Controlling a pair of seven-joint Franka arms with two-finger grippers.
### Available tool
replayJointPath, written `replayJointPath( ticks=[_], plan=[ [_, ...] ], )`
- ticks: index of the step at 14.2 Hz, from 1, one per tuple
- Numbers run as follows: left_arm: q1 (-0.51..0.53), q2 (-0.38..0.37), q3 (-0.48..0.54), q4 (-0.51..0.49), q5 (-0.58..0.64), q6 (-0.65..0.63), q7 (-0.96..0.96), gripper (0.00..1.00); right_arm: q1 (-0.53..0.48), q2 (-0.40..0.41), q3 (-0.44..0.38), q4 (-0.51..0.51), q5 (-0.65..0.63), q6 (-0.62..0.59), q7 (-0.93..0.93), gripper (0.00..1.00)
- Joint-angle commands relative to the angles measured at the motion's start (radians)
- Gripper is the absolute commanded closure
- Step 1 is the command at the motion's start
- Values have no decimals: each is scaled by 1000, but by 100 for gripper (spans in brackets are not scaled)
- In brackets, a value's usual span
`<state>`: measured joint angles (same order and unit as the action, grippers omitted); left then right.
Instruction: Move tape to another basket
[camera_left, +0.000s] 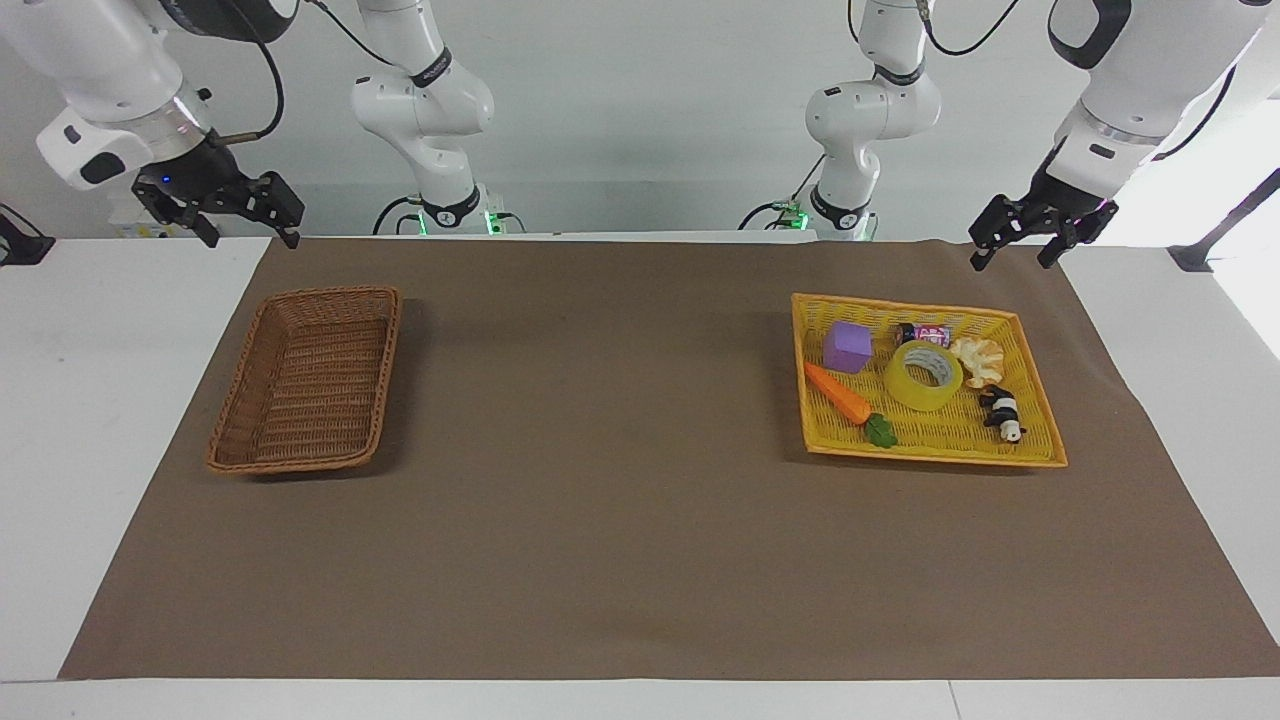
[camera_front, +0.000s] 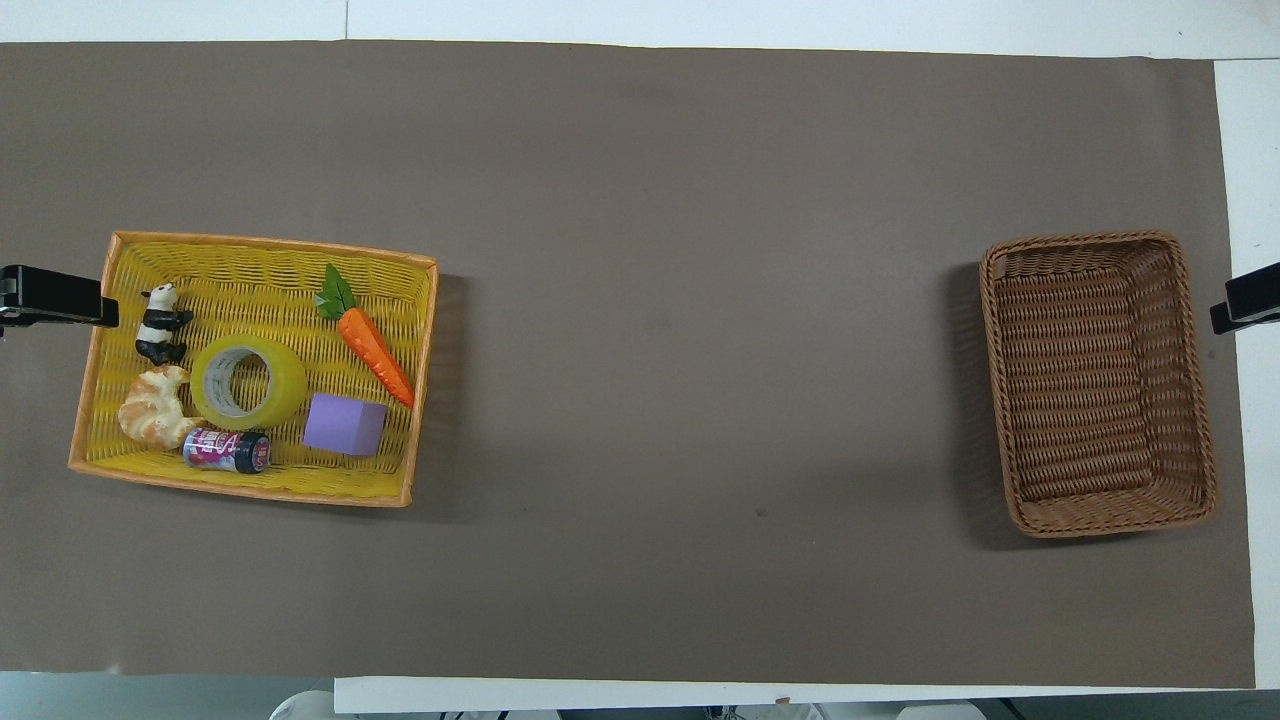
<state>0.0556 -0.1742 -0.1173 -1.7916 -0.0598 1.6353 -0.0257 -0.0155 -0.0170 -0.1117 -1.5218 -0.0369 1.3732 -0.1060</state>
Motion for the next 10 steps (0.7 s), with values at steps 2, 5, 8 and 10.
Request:
replayJointPath(
  ticks=[2,5,8,10],
  plan=[
    [-7,-24,-5,-12,6,-3,-10,1,-1,-21,4,-24,-5,-2,8,1],
    [3,-33,-4,-37,8,-8,-25,1,-1,-21,4,-23,-5,-3,8,1],
    [30,-102,-1,-231,9,99,-45,1,-1,-21,4,-23,-5,-3,8,1],
    [49,-100,-1,-371,9,249,35,1,-1,-21,4,-23,-5,-3,8,1]
  ],
)
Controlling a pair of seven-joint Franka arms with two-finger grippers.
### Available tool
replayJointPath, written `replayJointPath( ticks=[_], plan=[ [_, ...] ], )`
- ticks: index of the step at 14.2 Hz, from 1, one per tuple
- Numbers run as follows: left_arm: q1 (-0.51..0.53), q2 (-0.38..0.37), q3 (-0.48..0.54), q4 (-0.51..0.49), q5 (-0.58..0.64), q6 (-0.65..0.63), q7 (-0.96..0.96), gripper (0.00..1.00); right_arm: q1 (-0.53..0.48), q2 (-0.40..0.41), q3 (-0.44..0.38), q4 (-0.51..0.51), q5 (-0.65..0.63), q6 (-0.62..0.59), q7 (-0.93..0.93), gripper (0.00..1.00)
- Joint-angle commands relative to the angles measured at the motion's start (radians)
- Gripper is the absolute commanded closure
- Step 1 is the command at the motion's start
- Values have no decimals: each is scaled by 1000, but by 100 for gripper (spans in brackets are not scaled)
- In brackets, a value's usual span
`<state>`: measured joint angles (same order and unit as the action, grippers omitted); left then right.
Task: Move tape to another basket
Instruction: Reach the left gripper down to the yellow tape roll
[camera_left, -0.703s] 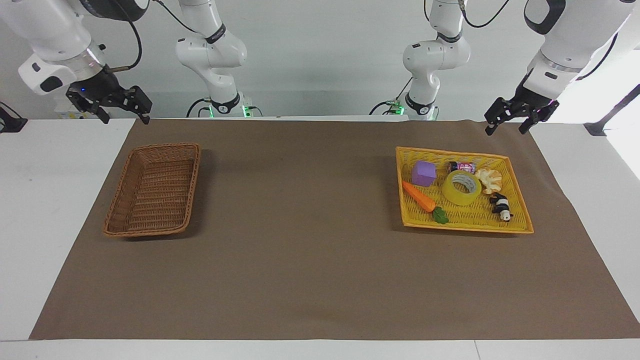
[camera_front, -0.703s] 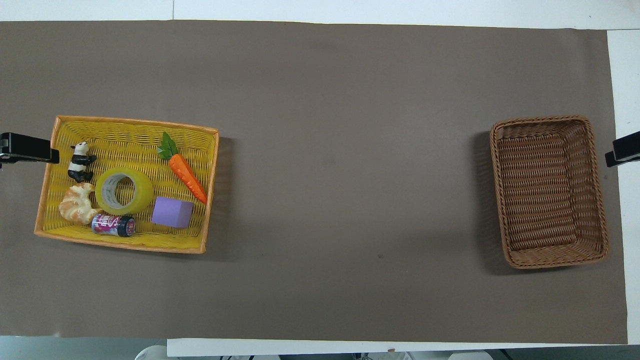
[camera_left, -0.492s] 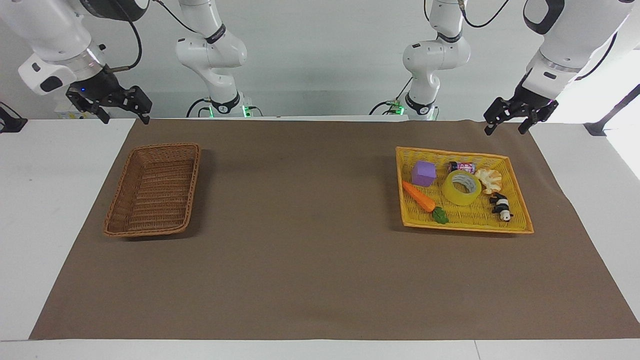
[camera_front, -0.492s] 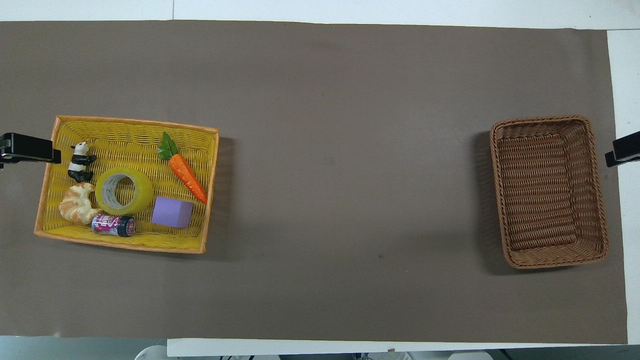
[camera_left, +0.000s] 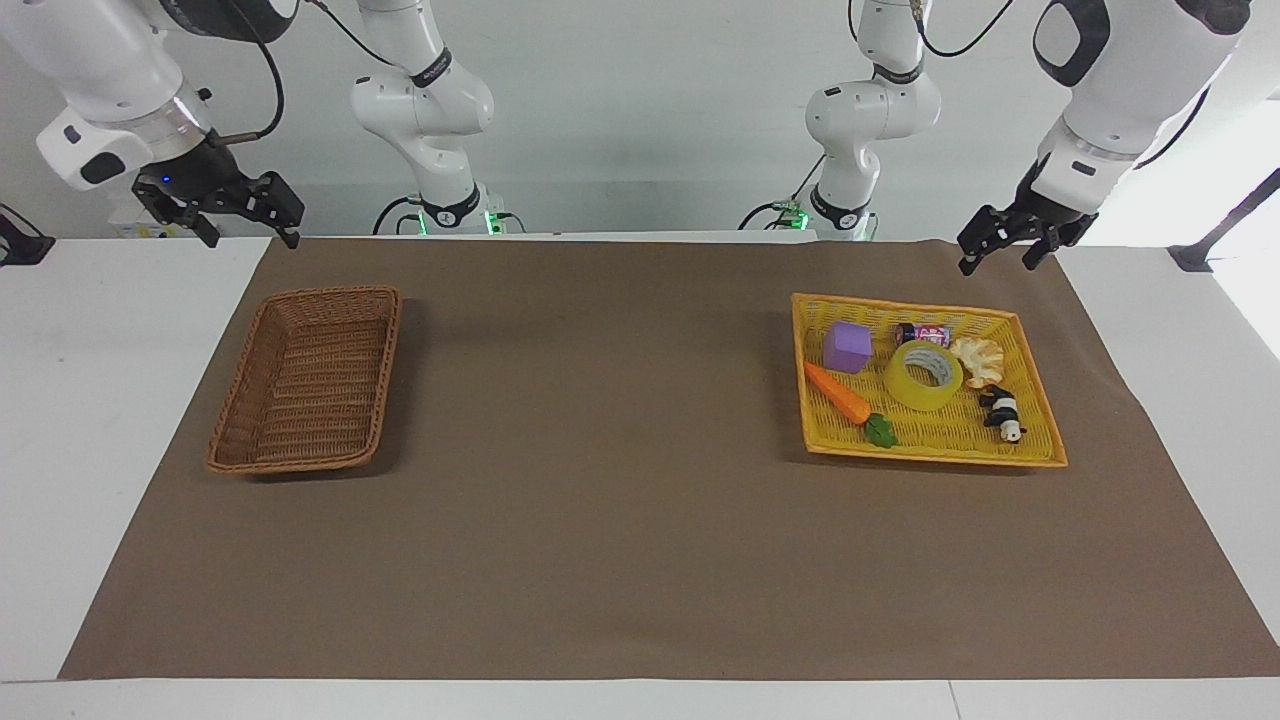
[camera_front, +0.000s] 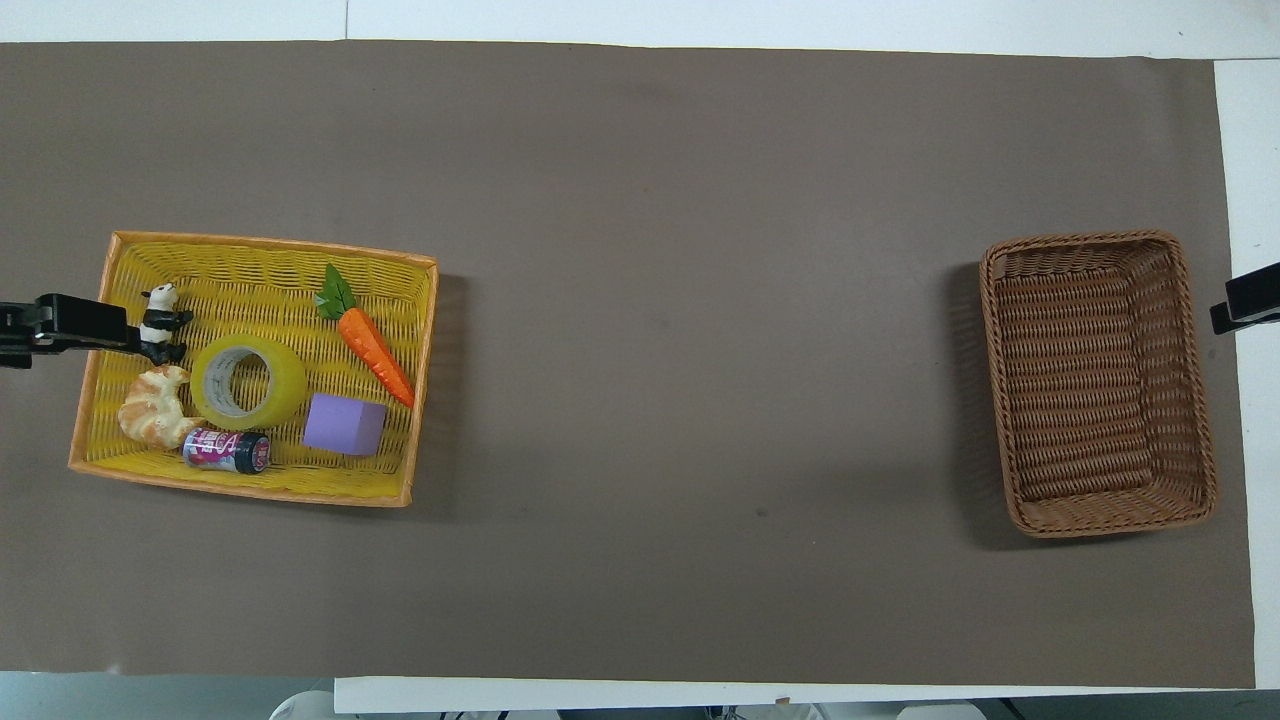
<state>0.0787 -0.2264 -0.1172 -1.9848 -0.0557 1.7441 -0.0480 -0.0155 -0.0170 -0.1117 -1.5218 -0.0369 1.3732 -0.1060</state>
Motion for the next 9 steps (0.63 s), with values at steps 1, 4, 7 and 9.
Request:
replayJointPath(
  ticks=[1,4,7,9],
  plan=[
    [26,-41,-1,-239,5,202,74,1,-1,-21,4,-23,-5,-3,8,1],
    [41,43,-2,-392,5,461,102,1,-1,-21,4,-24,-5,-2,8,1],
    [70,99,-1,-431,5,540,140,1,-1,-21,4,-23,-5,-3,8,1],
    [75,122,-1,-430,5,566,142,1,-1,-21,4,-24,-5,-3,8,1]
  ],
)
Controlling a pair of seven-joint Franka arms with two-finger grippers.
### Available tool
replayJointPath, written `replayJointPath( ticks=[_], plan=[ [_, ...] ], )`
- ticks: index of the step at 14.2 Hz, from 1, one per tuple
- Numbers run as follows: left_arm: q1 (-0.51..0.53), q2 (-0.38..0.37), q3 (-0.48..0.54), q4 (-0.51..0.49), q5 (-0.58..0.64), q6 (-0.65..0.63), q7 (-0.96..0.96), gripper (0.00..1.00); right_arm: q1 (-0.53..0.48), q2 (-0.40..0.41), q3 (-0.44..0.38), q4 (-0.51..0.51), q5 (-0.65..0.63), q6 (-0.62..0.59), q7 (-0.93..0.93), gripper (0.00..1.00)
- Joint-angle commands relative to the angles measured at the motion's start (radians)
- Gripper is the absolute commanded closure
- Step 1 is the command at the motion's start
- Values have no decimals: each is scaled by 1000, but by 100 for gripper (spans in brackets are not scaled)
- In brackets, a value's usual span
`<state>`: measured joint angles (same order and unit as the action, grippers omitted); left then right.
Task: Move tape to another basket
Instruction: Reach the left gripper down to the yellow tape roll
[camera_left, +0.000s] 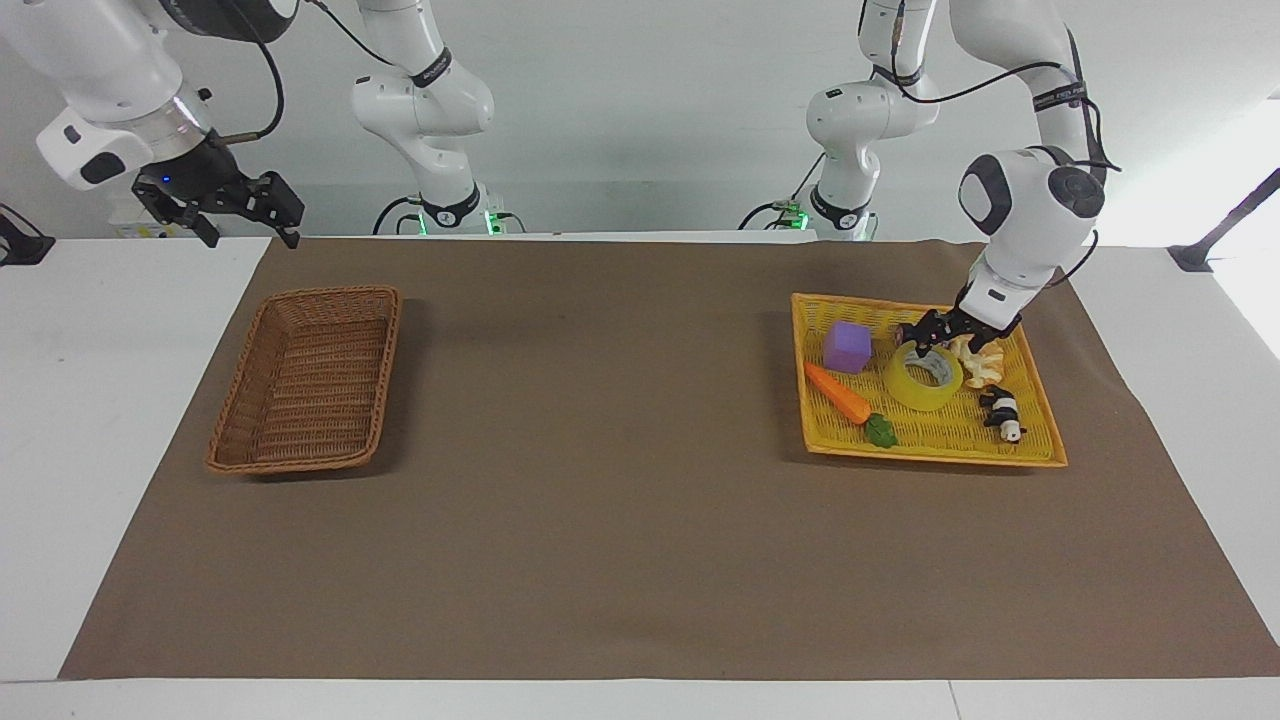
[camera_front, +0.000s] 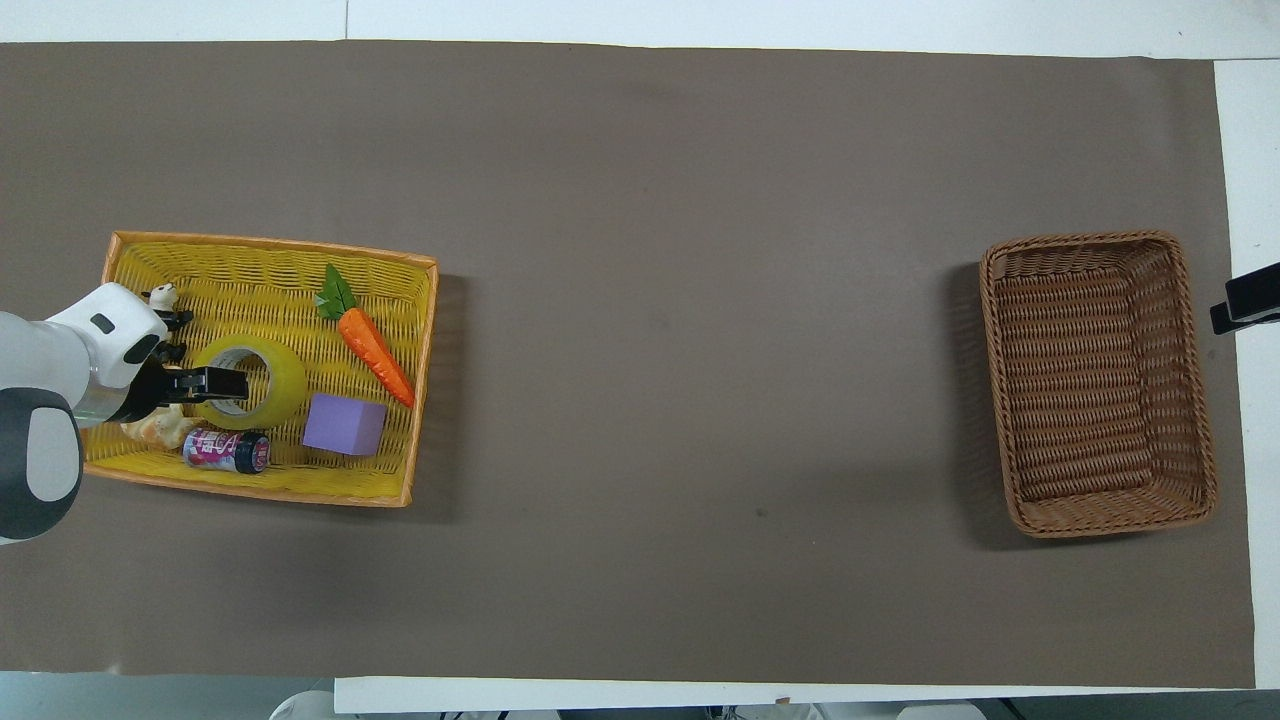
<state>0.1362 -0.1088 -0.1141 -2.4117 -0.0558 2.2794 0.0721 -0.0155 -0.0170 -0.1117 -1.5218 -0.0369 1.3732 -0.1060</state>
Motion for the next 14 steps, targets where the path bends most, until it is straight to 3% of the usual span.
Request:
replayJointPath(
  ticks=[1,6,11,14],
  plan=[
    [19,14,-4,-3,5,44,22,1,-1,-21,4,-23,-5,-3,8,1],
    [19,69,-4,3,5,129,20,1,-1,-21,4,-23,-5,-3,8,1],
    [16,75,-6,-4,5,137,25,1,-1,-21,4,-23,-5,-2,8,1],
    [8,130,-4,-3,5,164,45,2,-1,-21,4,-24,-5,-2,8,1]
  ],
)
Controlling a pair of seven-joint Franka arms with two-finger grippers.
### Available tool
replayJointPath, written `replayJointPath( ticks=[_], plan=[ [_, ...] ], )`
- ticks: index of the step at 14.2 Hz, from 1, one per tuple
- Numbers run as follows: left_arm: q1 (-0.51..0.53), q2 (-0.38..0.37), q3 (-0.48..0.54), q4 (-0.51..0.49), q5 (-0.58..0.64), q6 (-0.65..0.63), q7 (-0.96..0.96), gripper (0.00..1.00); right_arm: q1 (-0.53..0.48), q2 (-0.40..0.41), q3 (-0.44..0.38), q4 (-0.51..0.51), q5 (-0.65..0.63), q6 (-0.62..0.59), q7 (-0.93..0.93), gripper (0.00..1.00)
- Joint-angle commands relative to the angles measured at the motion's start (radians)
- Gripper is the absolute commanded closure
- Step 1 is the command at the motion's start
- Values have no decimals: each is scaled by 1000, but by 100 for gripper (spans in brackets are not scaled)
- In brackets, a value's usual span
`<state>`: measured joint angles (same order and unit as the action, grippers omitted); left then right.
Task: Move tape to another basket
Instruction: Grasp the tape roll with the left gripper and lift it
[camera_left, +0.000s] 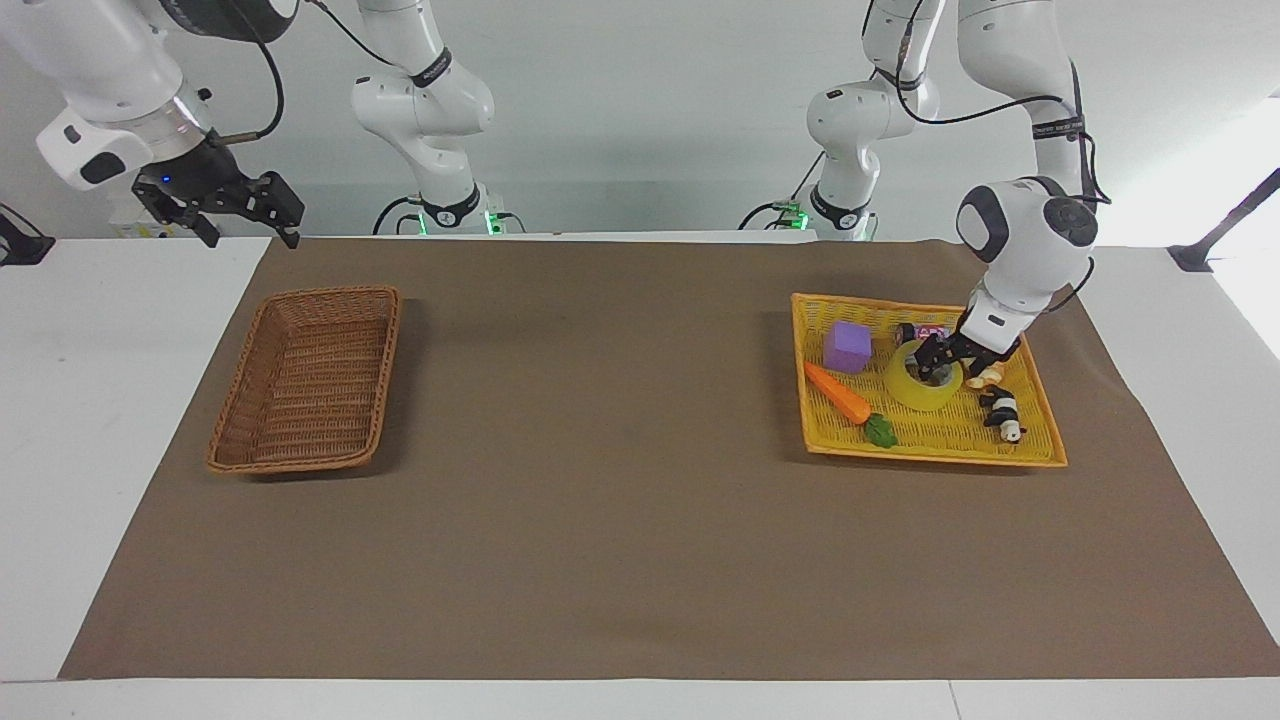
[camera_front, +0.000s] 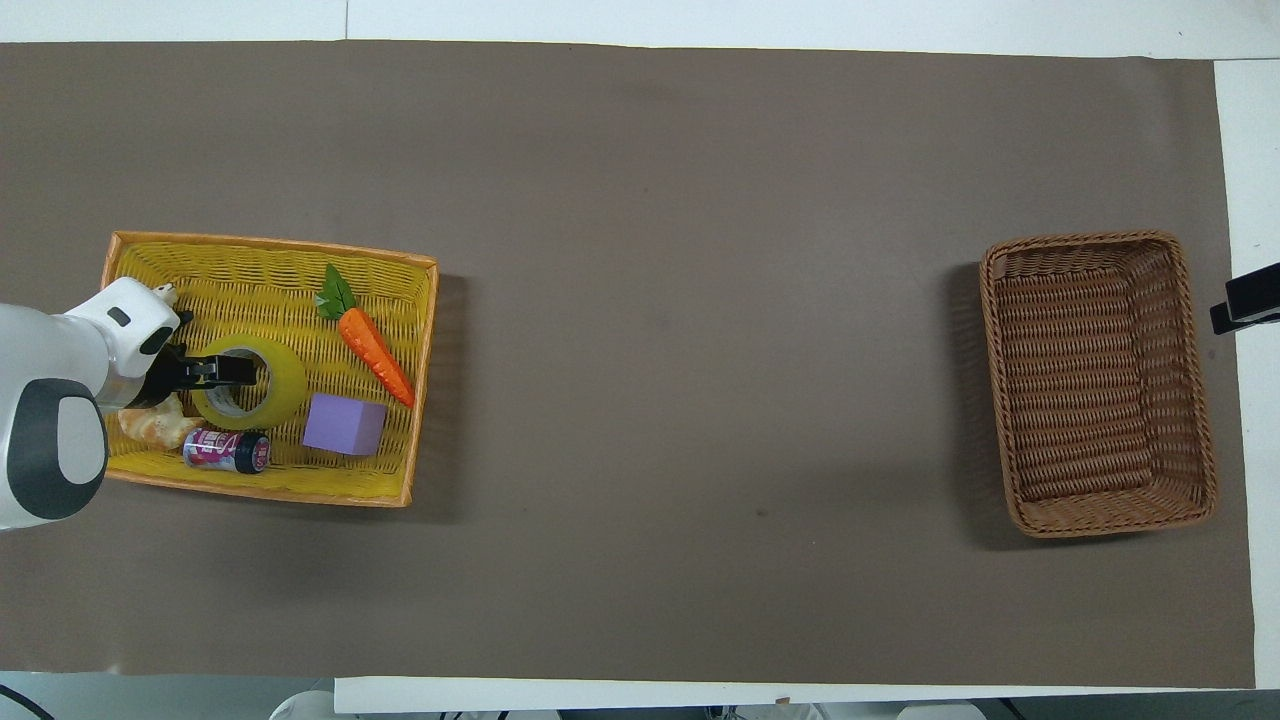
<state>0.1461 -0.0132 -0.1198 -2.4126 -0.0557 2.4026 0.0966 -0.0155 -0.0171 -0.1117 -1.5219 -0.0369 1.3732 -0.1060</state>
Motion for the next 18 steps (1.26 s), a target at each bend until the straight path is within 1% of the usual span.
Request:
replayJointPath(
  ticks=[1,2,3,4,5,6,7,8,9,10,11,12,13,14,15,16,18],
  plan=[
    [6,38,0,0,5,43,43,11,-1,-21,4,-23,-5,-3,8,1],
    [9,38,2,1,5,43,76,34,-1,-21,4,-23,-5,-3,8,1],
    [13,36,2,0,5,38,87,55,-1,-21,4,-23,-5,-2,8,1],
    [27,36,2,-2,5,33,78,79,-1,-21,4,-23,-5,-2,8,1],
    [32,35,2,-2,5,30,80,96,-1,-21,4,-23,-5,-3,8,1],
    [41,36,2,6,5,32,78,100,-1,-21,4,-23,-5,-2,8,1],
    [44,36,2,27,5,27,77,100,-1,-21,4,-23,-5,-3,8,1],
    [46,38,2,105,4,-47,80,100,-1,-21,4,-24,-5,-2,8,1],
    [43,47,0,219,4,-195,75,100,-1,-21,4,-23,-5,-2,8,1],
    [29,88,2,362,1,-343,63,100,-1,-21,4,-23,-5,-3,8,1],
    [6,120,-1,480,-1,-450,-1,100,-1,-21,4,-24,-5,-2,8,1],
    [-40,146,-3,559,-3,-506,-94,100,-1,-21,4,-23,-5,-3,8,1],
    [-99,153,-3,591,-10,-514,-185,100,-1,-21,4,-23,-5,-3,8,1],
    [-159,153,-3,599,-10,-510,-275,100,-1,-21,4,-23,-5,-3,8,1],
    [-230,154,-3,596,-24,-475,-370,100,-1,-21,4,-23,-5,-3,8,1],
    [-300,153,-4,584,-38,-412,-456,100,-1,-21,4,-23,-5,-3,8,1],
    [-437,153,-4,576,-79,-323,-591,100,-1,-21,4,-23,-5,-3,8,1]
  ],
)
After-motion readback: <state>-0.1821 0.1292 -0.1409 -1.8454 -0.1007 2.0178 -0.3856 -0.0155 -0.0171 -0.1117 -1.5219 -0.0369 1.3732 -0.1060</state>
